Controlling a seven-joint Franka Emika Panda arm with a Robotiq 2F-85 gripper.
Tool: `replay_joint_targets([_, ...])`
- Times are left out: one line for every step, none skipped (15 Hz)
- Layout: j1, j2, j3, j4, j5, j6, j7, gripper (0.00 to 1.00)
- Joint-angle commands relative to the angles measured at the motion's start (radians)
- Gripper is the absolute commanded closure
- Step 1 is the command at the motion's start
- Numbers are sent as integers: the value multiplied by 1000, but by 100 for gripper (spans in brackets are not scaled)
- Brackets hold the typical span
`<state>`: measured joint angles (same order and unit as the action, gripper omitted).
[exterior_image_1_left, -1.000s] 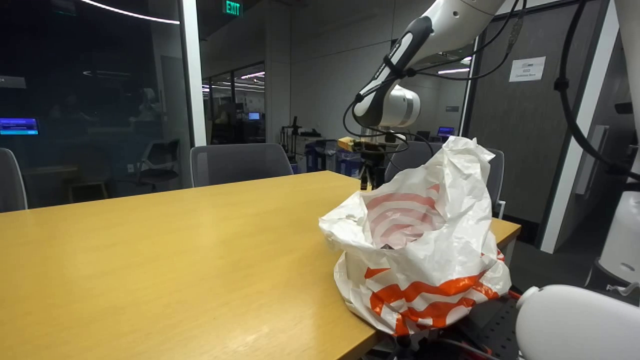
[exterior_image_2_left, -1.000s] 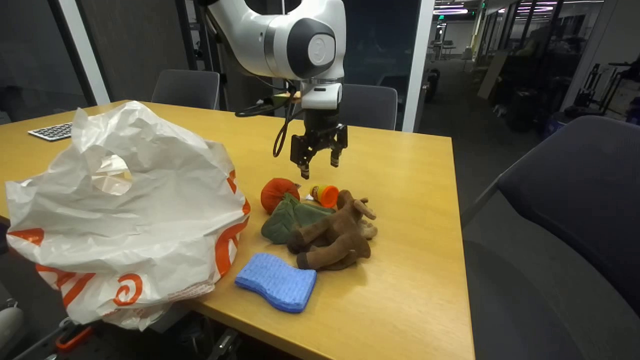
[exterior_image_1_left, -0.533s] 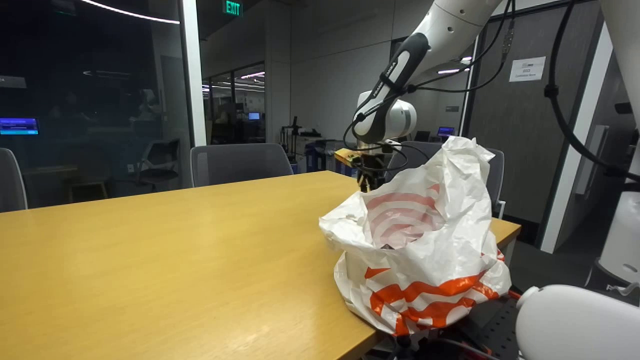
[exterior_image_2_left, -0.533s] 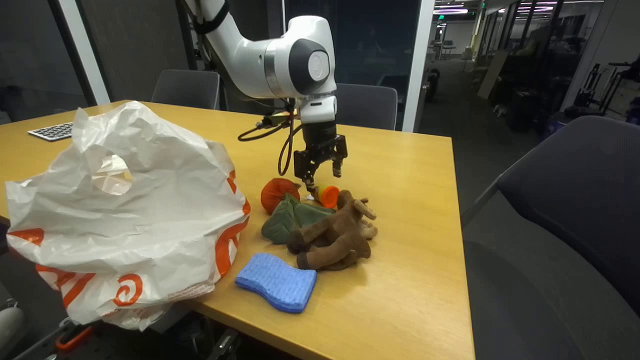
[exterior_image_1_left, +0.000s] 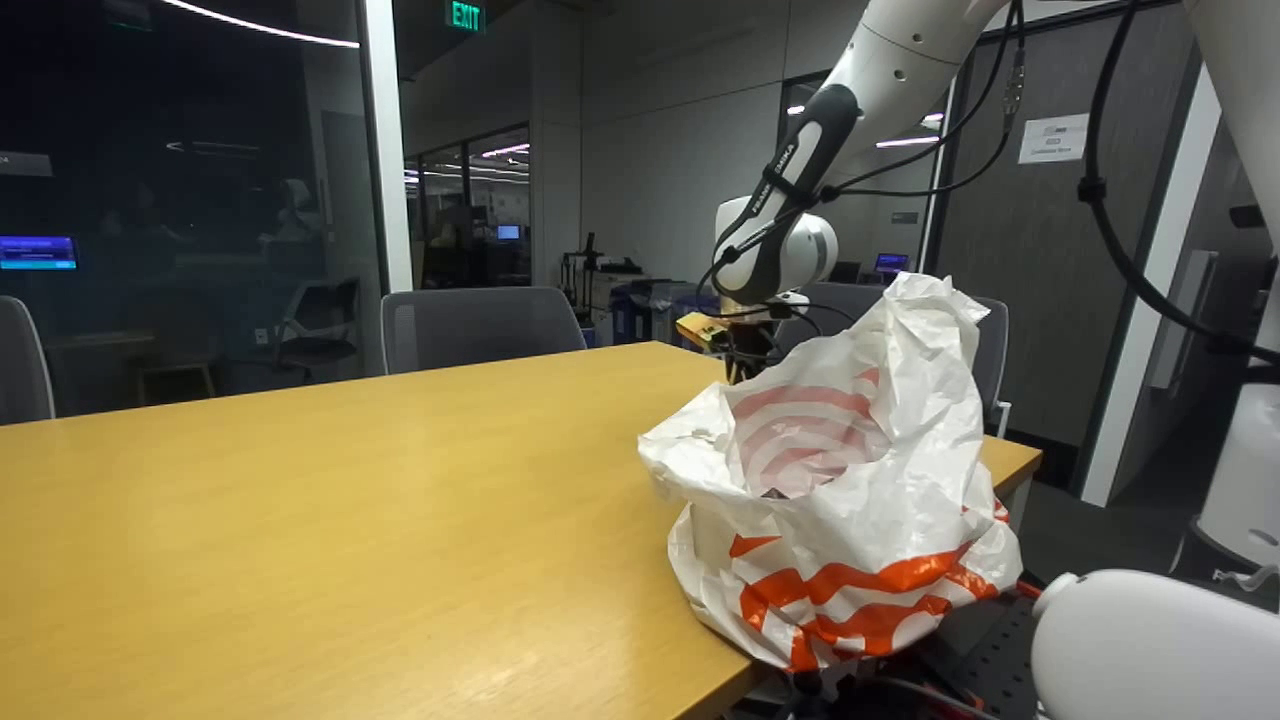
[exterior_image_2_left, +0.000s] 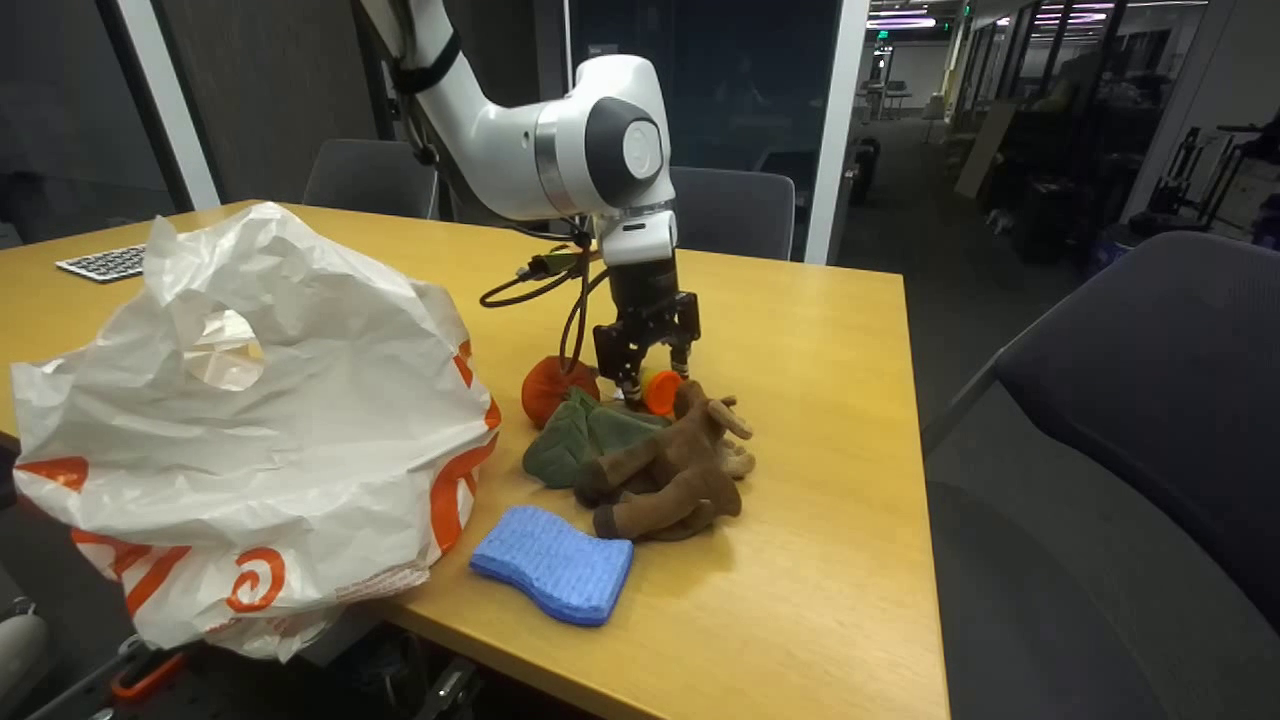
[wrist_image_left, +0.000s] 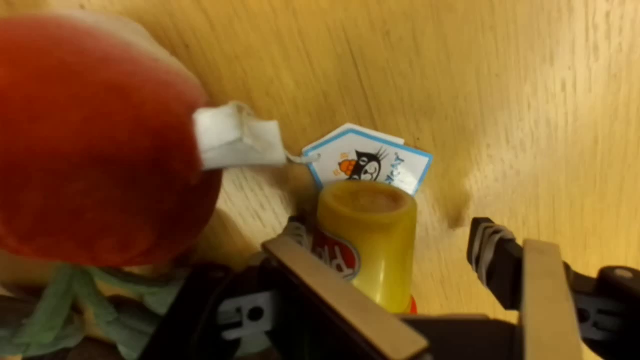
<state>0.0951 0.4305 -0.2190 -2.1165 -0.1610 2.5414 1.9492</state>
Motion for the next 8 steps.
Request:
replay_joint_targets([13,-13,-5,-15,-10,13,26,47])
replay_joint_targets([15,-14,-4,-14,-12,11,27,53])
replay_joint_targets([18,-16,-5,-12,-14,5,27,62])
replay_joint_targets([25,-20,-9,-8,-23,-11,33,70])
replay_joint_targets([35,-36,-18,-9,-37,-22,45,79])
replay_joint_targets([37,-57,-19,-17,-38,-30,49,81])
replay_joint_targets([41,-95,-19,-33,-44,-33,53,81])
replay_joint_targets([46,-131,-19,-48,-53,-38,61,81])
